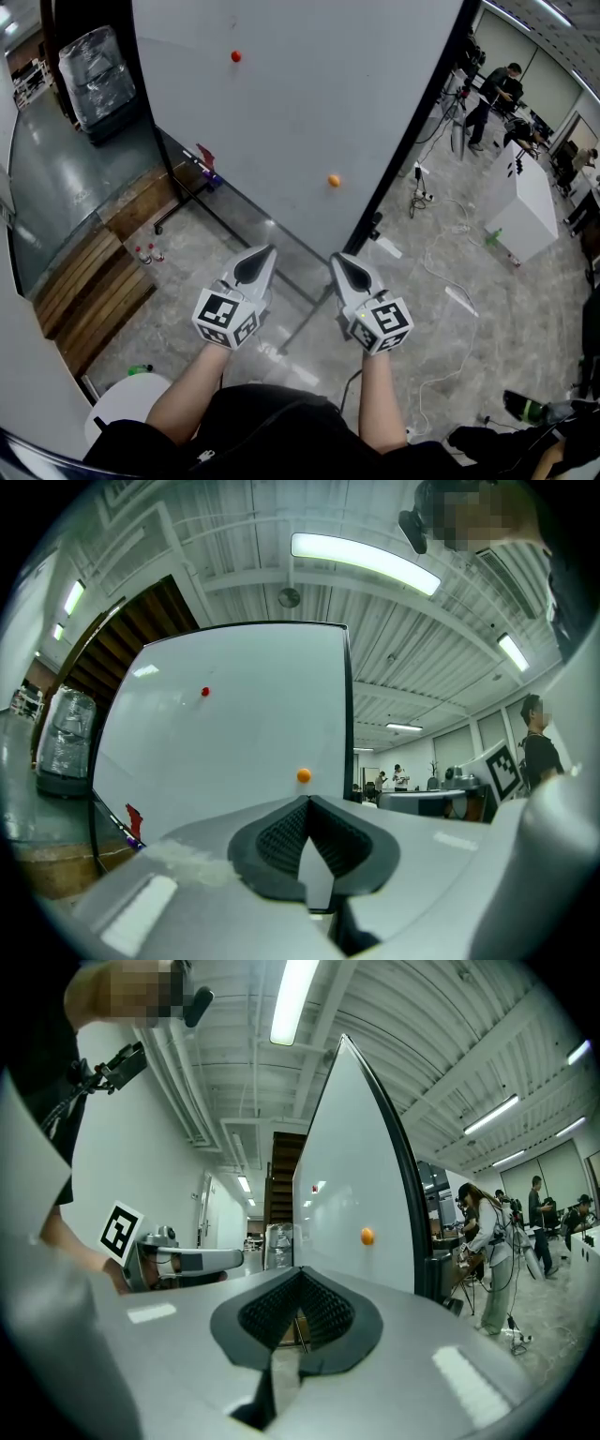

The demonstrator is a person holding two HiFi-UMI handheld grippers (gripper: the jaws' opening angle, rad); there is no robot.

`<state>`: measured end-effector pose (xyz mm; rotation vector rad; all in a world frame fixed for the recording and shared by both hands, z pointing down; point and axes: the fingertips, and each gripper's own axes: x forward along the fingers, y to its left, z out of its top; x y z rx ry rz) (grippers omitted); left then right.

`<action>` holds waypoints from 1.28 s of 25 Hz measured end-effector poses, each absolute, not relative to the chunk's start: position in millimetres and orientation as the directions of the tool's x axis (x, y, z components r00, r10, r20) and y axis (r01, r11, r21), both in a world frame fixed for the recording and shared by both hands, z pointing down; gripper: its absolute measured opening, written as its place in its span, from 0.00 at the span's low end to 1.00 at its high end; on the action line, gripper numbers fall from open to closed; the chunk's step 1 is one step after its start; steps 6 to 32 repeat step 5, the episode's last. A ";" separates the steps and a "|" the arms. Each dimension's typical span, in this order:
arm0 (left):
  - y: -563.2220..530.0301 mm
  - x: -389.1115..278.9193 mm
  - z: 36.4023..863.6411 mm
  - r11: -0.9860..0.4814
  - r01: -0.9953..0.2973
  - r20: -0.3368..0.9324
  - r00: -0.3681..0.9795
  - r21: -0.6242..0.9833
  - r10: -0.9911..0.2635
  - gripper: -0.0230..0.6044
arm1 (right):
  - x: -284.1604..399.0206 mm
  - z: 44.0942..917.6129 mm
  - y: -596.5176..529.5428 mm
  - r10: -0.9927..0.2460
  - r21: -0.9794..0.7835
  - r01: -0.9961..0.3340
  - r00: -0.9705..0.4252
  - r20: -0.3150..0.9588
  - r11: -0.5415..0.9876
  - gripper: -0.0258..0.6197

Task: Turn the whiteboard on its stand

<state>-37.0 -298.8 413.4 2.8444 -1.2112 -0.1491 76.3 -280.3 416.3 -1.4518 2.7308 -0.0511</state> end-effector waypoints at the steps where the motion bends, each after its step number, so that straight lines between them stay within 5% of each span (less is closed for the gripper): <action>1: -299.7 -36.4 412.9 -0.694 -0.716 -0.072 0.690 0.079 -0.720 0.04 | 76.4 416.3 -280.9 -0.828 -0.051 -0.827 -0.560 -0.028 0.560 0.05; 32: -303.3 -36.3 412.7 -0.694 -0.716 -0.072 0.691 0.075 -0.720 0.04 | 75.6 416.9 -284.1 -0.826 -0.046 -0.824 -0.563 -0.028 0.564 0.05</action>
